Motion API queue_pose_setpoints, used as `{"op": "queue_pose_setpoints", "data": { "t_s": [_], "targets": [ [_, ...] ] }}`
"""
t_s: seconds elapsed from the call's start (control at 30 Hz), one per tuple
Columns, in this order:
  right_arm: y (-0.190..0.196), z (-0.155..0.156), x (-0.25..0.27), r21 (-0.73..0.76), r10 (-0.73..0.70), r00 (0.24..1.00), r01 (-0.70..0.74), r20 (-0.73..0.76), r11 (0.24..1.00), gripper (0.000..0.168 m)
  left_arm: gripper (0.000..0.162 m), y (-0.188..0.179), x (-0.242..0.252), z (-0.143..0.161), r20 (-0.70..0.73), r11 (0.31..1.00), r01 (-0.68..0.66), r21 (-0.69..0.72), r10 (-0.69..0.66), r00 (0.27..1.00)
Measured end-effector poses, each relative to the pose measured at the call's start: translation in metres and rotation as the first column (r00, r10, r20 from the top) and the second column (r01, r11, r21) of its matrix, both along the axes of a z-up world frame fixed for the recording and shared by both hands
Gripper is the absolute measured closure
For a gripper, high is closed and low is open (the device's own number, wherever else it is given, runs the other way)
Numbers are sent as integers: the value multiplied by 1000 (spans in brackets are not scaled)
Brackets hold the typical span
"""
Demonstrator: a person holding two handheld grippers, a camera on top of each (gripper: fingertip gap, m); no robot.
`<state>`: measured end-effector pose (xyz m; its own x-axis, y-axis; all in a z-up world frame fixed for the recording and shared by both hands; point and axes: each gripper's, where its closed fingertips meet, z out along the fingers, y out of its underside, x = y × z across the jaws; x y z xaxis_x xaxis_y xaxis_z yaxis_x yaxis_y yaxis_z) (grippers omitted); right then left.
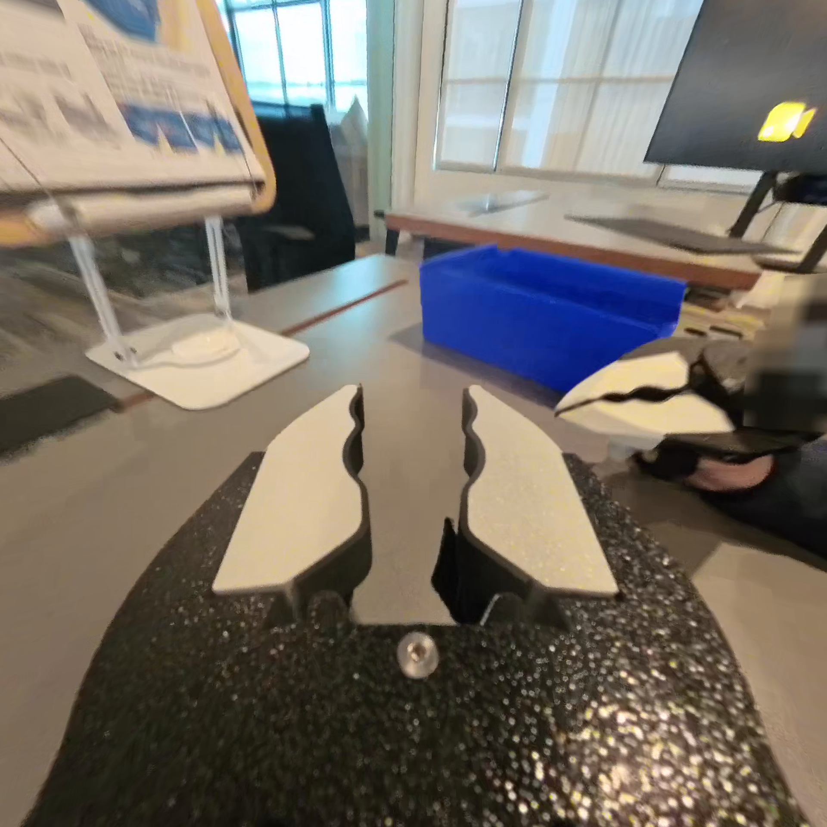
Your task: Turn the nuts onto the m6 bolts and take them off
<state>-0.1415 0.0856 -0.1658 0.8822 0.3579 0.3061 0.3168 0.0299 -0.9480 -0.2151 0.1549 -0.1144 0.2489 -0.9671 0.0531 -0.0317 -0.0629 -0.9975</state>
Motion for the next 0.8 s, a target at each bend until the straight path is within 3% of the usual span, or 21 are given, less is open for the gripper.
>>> {"op": "queue_pose_setpoints", "data": {
  "t_s": [0.13,0.17,0.2,0.27,0.33,0.43,0.53,0.67,0.8],
  "targets": [
    [-2,5,3,9,0,999,0,-43,1000,168,124,-17,-41,62,-17,984,-56,170,60,998],
    [-2,6,4,7,2,998,-1,-63,1000,168,134,-18,-56,71,-75,965,-52,259,74,994],
    [-2,7,5,5,4,996,-4,-85,1000,168,154,-14,-74,77,-156,934,-44,354,105,982],
    [-3,11,7,9,12,992,-11,-128,1000,168,162,10,-114,79,-349,857,-22,514,232,908],
    [-5,16,8,17,23,985,-21,-173,1000,168,162,45,-158,66,-529,802,51,595,344,775],
    [-5,19,9,14,37,974,-35,-222,999,168,162,90,-221,18,-774,820,222,528,358,523],
    [-4,17,11,5,28,974,-28,-225,1000,168,162,120,-266,-23,-874,781,403,477,374,309],
    [0,9,10,-9,15,984,-17,-175,1000,168,147,147,-285,-57,-912,751,521,406,374,171],
    [6,-4,12,-56,-3,988,-5,-153,998,168,153,167,-287,-77,-934,728,598,335,342,107]
  ]
}}
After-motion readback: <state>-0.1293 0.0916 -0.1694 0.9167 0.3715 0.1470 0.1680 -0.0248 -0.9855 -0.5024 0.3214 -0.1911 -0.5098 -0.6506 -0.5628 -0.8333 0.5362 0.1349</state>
